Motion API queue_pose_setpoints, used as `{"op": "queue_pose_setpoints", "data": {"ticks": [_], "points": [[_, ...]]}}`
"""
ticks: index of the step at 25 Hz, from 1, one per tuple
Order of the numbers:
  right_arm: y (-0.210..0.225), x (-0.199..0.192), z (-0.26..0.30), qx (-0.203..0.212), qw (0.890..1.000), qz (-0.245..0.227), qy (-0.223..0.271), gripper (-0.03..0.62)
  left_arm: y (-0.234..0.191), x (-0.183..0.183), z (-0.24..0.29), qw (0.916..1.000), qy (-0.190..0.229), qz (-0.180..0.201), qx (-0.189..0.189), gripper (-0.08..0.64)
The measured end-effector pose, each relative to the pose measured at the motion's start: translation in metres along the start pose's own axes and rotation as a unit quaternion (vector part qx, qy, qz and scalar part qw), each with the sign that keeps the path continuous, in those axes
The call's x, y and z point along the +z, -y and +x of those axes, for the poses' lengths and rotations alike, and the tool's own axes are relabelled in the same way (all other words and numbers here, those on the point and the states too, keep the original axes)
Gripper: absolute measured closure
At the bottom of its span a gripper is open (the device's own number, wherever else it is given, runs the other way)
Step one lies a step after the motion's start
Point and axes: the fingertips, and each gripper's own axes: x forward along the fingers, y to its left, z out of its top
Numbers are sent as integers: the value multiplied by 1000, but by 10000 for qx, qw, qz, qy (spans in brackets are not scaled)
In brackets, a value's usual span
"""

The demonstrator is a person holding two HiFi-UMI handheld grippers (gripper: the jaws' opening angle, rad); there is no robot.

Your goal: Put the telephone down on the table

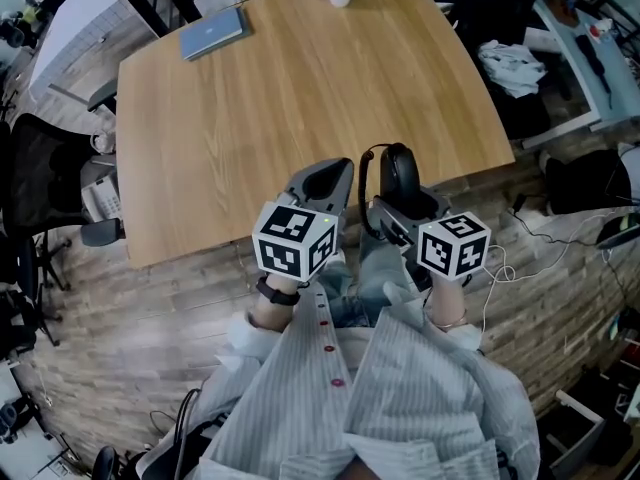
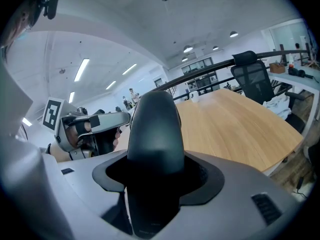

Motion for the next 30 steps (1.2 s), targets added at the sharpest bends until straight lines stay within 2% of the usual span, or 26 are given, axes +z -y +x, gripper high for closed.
{"op": "queue_pose_setpoints", "data": {"ticks": [8, 16, 30], "points": [[35, 28, 26, 195, 9997, -51, -109, 296, -19, 13, 45, 9998, -44, -6, 186, 551], [88, 74, 47, 431, 9985, -153, -300, 296, -31, 41, 118, 9993, -97, -44, 347, 551], [153, 142, 67, 1037, 9895, -643, -773, 296, -47, 84, 188, 9935, 71, -274, 1102, 551]]}}
